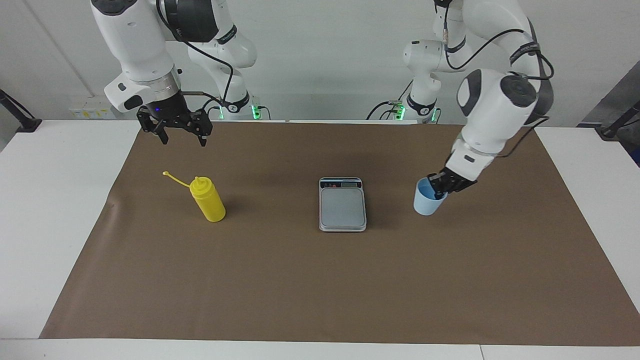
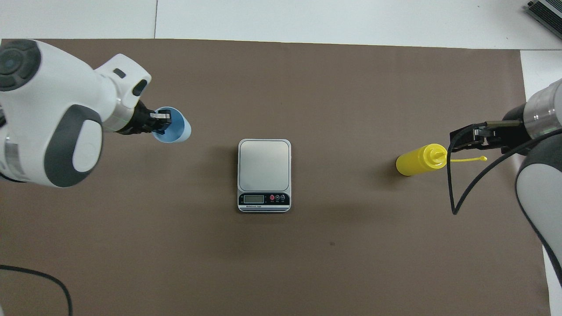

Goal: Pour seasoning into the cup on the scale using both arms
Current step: 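Carry the cup with the left gripper onto the scale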

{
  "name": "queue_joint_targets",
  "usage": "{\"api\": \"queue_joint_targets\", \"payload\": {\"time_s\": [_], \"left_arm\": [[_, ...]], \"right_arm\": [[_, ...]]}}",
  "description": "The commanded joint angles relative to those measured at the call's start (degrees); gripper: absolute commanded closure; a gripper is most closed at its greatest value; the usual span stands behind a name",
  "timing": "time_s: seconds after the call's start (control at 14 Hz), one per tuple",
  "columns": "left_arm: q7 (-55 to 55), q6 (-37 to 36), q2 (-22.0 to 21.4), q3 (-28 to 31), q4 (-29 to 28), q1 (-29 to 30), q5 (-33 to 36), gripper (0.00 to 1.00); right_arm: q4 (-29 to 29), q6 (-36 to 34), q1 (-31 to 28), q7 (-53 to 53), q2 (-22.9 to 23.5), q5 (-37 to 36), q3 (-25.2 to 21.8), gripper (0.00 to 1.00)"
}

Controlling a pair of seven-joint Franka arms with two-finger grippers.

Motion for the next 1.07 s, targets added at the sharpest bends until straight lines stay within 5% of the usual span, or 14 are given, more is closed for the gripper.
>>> {"api": "queue_joint_targets", "payload": {"time_s": [0.0, 0.36, 1.0], "left_arm": [[-6.1, 0.4, 3.0, 1.0, 1.9, -6.4, -0.9, 1.0], [-10.6, 5.8, 8.4, 0.9, 1.9, -12.4, -3.1, 1.0], [-11.8, 10.9, 8.9, 0.9, -1.8, -15.3, -3.4, 1.0]], "right_arm": [[-1.5, 0.7, -1.1, -1.4, -1.3, 1.3, 0.4, 0.0], [-1.5, 0.7, -1.1, -1.4, -1.3, 1.3, 0.4, 0.0], [-1.5, 0.7, -1.1, -1.3, -1.3, 1.3, 0.4, 0.0]]}}
